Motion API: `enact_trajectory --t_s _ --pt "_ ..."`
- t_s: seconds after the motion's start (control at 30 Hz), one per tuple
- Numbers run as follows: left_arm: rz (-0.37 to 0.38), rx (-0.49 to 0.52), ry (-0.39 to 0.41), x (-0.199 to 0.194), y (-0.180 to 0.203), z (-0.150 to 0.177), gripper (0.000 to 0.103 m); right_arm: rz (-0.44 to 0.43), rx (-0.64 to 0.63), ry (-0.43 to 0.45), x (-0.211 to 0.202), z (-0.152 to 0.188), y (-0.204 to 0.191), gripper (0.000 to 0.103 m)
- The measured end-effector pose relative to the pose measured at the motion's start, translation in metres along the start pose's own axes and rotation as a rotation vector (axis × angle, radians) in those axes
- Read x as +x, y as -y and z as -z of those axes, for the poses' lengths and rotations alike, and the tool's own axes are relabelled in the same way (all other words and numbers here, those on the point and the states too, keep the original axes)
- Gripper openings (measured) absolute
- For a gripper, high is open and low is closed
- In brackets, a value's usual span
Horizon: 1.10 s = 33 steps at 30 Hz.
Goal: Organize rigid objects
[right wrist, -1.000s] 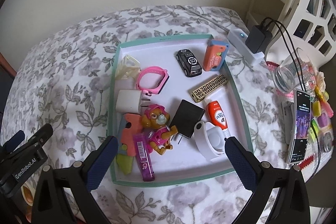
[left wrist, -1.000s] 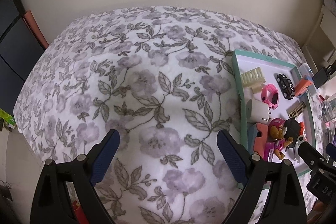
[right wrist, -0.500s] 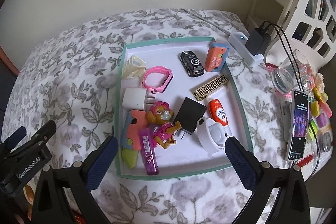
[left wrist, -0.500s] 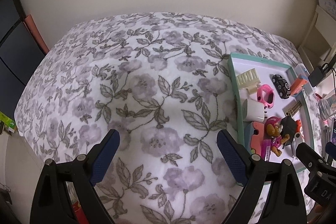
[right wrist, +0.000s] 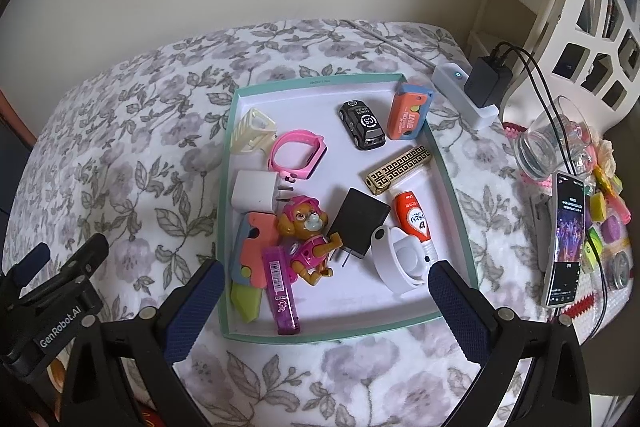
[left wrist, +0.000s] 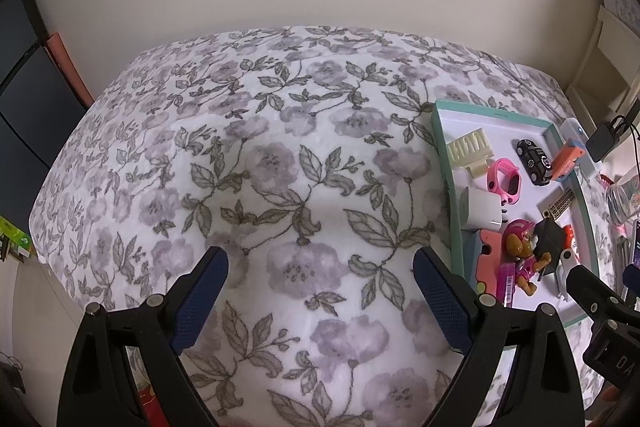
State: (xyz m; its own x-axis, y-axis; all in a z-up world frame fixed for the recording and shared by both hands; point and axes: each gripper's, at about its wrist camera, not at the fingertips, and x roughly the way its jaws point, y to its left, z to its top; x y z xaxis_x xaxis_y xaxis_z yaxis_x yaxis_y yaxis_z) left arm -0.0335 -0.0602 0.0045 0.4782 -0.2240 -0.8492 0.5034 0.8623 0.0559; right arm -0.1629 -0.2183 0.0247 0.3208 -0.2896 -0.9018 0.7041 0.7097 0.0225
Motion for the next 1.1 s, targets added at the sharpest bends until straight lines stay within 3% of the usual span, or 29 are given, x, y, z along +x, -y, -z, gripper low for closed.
enact_trajectory --t_s 1.1 --pt "-0.001 0.003 -0.016 0.0063 -0.0015 0.0005 0.094 0.003 0.0 -0.006 0.0032 -0.0005 -0.0003 0.103"
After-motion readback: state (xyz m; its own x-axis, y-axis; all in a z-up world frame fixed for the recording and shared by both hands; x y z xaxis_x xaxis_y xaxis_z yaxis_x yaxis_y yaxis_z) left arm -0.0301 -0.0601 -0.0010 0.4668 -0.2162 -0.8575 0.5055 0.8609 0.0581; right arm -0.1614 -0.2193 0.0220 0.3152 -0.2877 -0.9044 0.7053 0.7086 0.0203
